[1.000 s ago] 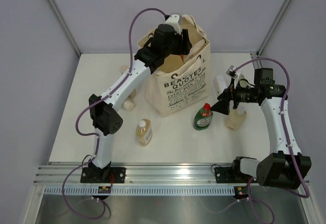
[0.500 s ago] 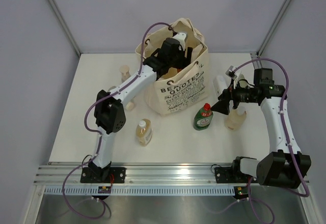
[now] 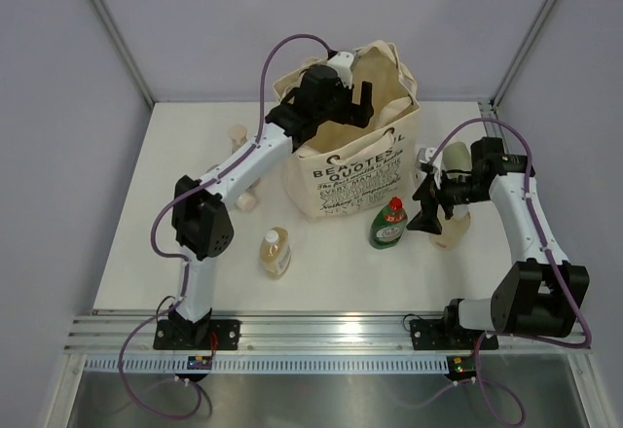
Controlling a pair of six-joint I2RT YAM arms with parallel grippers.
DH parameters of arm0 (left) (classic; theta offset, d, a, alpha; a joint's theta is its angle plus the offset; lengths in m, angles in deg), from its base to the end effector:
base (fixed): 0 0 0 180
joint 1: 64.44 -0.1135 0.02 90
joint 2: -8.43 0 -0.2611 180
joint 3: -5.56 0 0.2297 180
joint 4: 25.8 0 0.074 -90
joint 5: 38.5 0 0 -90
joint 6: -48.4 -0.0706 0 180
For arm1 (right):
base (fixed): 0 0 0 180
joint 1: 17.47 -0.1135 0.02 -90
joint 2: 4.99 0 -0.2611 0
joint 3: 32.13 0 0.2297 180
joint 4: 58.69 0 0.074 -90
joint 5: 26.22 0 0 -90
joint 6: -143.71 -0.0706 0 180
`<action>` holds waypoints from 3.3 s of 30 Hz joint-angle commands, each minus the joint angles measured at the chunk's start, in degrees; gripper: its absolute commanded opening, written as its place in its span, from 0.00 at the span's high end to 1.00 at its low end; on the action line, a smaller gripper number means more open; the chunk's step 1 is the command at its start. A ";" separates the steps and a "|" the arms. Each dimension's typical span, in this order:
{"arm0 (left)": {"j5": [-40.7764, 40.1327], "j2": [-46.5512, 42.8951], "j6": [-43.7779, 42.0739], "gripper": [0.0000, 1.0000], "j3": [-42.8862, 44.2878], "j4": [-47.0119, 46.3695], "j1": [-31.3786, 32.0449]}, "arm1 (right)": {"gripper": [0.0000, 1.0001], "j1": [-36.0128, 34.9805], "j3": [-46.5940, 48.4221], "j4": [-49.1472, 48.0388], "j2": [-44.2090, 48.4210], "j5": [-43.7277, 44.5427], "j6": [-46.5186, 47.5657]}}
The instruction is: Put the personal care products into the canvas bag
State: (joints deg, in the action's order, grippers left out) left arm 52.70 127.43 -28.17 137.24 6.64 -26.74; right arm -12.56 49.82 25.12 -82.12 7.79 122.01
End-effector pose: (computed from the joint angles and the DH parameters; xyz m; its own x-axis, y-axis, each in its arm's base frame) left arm 0.4001 -0.3111 0.3434 -0.4058 0.0202 -0.9137 0.5477 0.8057 -0.2255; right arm 0.2166 0.0401 0.2759 -0.2595 -0.4993 -0.8266 -0.9493 0.2891 0.1234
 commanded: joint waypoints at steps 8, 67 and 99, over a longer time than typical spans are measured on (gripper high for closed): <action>-0.75 -24.41 -5.52 0.01 -5.34 3.09 -0.08 | 0.01 -2.00 1.31 6.57 -6.72 1.58 30.31; -12.09 -92.81 14.08 0.01 -80.06 5.55 -0.08 | 1.00 -10.71 47.34 -49.91 -5.45 -15.14 -81.70; -13.77 -95.63 23.92 0.01 -82.78 12.23 -0.08 | 0.88 -26.09 41.66 -37.11 -30.89 31.64 -36.21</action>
State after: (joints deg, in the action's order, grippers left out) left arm 39.87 31.43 -7.49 53.81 18.51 -26.81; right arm -38.15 92.18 -3.56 -117.28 34.92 80.43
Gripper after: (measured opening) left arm 0.984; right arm 0.415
